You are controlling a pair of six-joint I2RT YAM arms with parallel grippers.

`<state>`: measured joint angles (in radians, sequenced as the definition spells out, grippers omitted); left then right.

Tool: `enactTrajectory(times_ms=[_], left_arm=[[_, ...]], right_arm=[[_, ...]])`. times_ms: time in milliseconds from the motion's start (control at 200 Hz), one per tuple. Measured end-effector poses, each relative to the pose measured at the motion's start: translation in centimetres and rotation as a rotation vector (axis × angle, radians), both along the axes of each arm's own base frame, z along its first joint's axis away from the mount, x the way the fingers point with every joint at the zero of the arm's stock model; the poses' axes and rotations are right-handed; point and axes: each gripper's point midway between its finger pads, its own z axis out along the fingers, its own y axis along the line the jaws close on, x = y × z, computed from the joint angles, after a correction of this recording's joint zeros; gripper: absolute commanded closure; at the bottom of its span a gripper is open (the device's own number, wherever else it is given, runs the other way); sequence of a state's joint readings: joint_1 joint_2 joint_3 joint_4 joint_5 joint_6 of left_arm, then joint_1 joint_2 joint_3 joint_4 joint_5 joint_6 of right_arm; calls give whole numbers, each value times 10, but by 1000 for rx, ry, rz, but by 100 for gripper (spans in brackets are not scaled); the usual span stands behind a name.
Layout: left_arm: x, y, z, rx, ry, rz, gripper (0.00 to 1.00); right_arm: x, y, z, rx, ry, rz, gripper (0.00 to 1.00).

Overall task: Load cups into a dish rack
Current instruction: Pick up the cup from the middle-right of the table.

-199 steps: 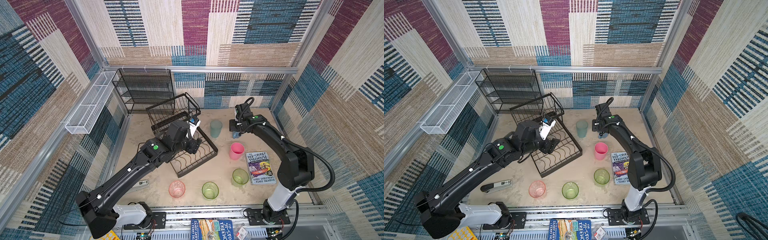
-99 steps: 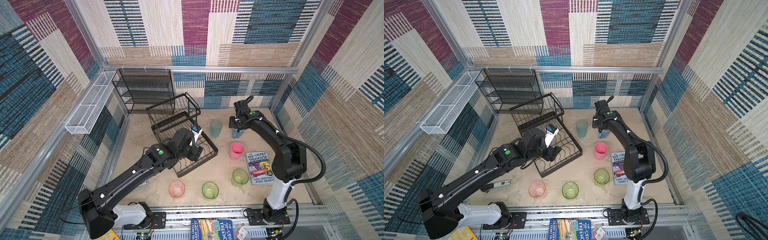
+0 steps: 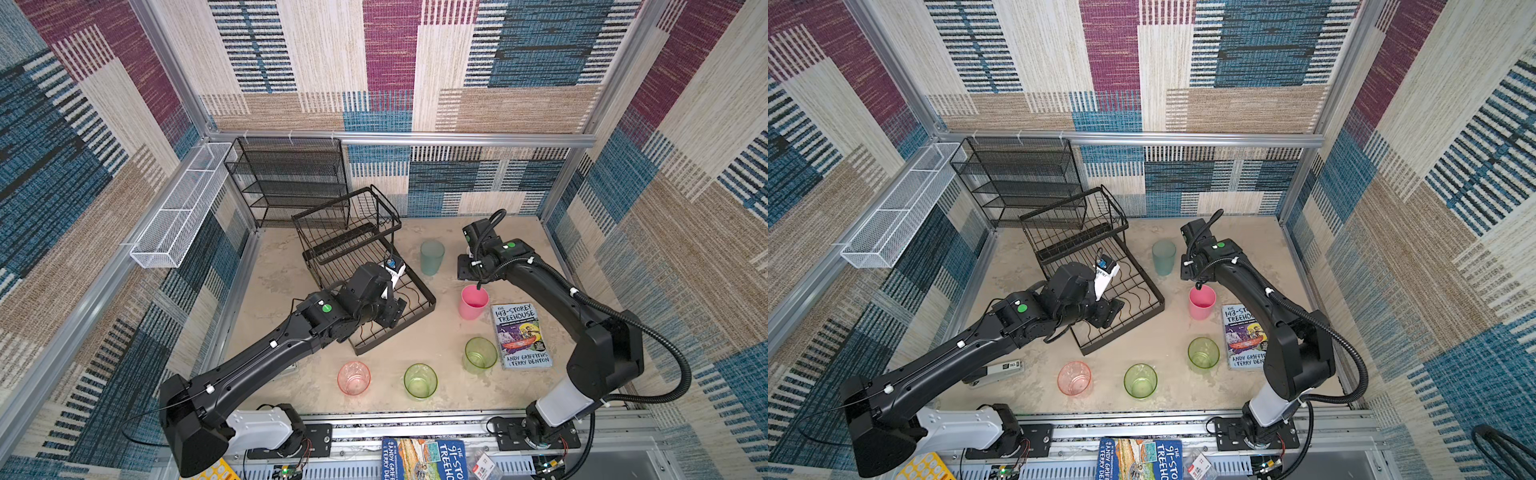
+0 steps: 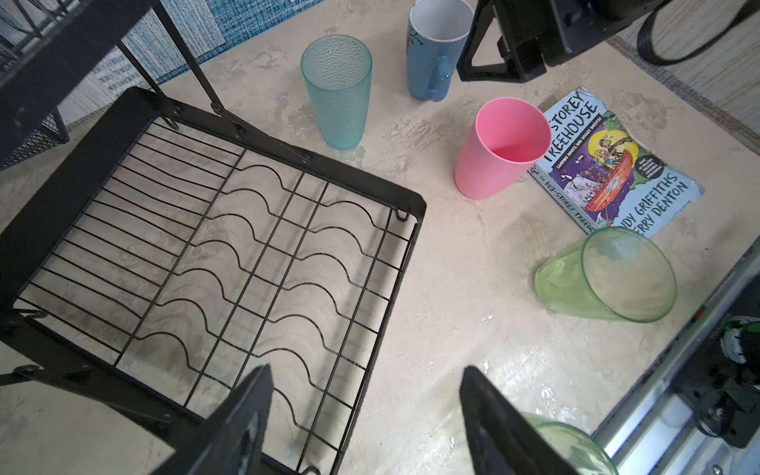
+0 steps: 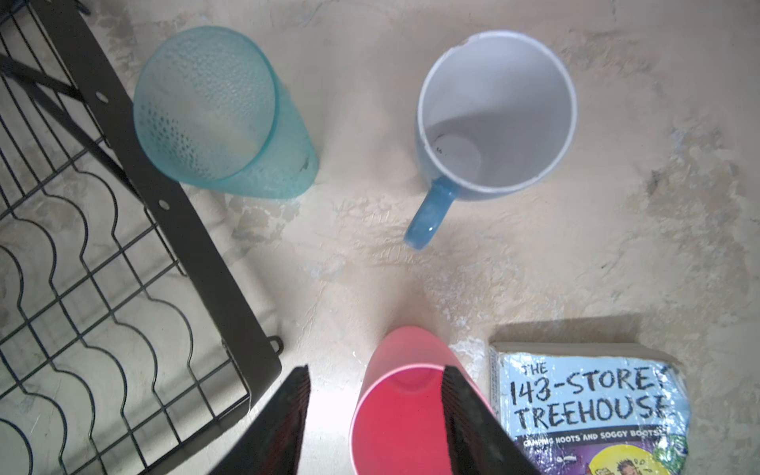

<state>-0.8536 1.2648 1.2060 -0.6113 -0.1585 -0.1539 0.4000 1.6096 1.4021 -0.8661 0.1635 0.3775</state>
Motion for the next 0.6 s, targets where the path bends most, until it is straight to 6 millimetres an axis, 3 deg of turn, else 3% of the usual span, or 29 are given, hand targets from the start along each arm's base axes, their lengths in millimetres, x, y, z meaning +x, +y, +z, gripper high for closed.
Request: enactTrajectory(times_ms=[371, 601], left_arm=[[1, -4, -10, 6, 13, 2, 25], [1, -5, -13, 11, 18, 1, 25]], right_arm=[[-45, 16, -35, 11, 122, 37, 51], [-46, 17, -51, 5, 157, 32, 59]])
